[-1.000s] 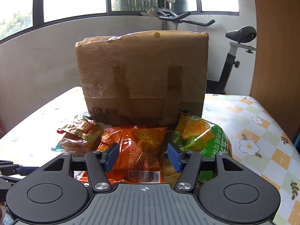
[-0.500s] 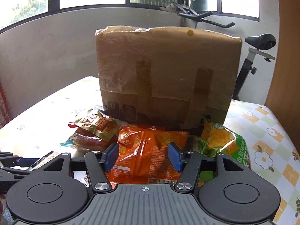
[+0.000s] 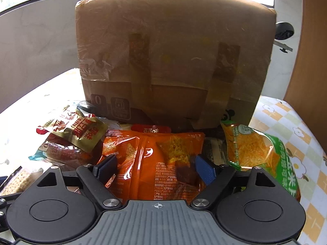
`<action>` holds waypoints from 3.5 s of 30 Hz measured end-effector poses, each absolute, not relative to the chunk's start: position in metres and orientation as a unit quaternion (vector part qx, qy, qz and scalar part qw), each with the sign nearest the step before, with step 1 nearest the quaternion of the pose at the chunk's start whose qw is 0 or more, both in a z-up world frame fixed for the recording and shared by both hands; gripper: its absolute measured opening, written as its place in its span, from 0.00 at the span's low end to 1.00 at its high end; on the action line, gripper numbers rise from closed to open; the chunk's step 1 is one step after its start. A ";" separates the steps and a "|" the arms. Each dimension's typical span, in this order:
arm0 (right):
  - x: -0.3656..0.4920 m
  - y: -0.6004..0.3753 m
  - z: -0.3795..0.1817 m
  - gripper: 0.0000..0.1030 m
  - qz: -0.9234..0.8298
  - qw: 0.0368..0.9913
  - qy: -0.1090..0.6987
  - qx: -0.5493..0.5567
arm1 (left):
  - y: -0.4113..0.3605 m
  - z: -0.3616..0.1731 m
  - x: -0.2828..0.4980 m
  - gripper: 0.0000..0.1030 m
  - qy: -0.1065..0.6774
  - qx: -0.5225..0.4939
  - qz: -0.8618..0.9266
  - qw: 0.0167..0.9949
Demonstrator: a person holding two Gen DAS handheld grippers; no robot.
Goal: Organize snacks
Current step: 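Lift both snacks and carry them over the cardboard box, then open both tools to drop the snacks into the box, then move both tools back toward the remaining snacks on the table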
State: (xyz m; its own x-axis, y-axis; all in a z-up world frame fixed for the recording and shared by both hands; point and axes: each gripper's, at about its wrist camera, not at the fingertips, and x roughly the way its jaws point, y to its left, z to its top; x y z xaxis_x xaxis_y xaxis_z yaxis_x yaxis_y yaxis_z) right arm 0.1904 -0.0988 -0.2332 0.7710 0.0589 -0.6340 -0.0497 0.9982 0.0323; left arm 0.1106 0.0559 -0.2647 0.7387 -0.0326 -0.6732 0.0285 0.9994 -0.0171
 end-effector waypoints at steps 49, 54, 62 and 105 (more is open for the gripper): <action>0.122 -0.154 -0.133 0.46 0.056 0.990 0.125 0.032 | 0.064 -0.152 0.108 0.49 0.215 -0.013 -0.015 0.976; 0.128 -0.173 -0.107 0.46 0.048 0.994 0.088 0.033 | 0.054 -0.121 0.121 0.49 0.182 -0.012 -0.031 0.983; 0.162 -0.202 -0.063 0.46 0.056 0.997 0.045 0.035 | 0.030 -0.078 0.161 0.49 0.140 -0.021 -0.069 0.987; 0.264 -0.193 -0.074 0.66 0.048 0.984 0.162 0.059 | 0.001 -0.058 0.301 0.84 0.227 -0.006 -0.098 0.969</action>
